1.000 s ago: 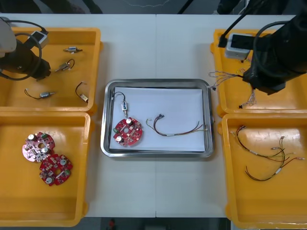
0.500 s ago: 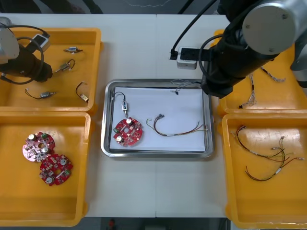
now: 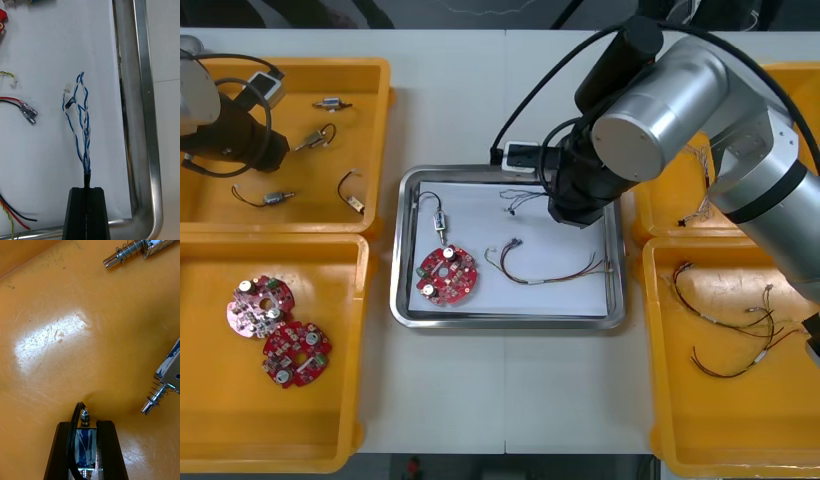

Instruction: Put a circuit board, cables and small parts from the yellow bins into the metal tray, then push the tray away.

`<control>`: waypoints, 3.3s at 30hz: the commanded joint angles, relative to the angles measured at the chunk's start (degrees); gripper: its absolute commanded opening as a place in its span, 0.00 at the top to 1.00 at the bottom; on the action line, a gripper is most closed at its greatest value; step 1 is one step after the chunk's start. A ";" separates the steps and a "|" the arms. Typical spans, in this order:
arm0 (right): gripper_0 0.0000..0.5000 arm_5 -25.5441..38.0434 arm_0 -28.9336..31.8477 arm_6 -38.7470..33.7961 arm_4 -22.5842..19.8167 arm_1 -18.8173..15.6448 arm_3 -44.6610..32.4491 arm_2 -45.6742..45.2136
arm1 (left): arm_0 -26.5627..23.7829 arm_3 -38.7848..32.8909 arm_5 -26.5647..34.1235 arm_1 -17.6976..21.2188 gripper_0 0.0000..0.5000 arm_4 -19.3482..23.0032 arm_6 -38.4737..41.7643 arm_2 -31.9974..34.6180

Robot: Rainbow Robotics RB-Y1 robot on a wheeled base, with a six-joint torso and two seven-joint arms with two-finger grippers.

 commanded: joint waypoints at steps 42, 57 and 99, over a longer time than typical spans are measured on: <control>0.00 17.72 -1.64 -17.62 1.05 3.73 -8.35 -6.26 | 1.52 -51.57 50.11 -4.51 1.00 -5.21 35.47 3.03; 0.00 25.07 5.83 -35.55 2.37 2.14 -22.50 -18.91 | 1.16 -61.67 50.11 -9.60 1.00 -0.81 52.78 -9.36; 0.00 25.07 35.10 -49.79 -0.53 -8.75 -32.52 -49.41 | 0.02 -41.37 23.78 -16.37 0.99 -8.20 63.33 -34.68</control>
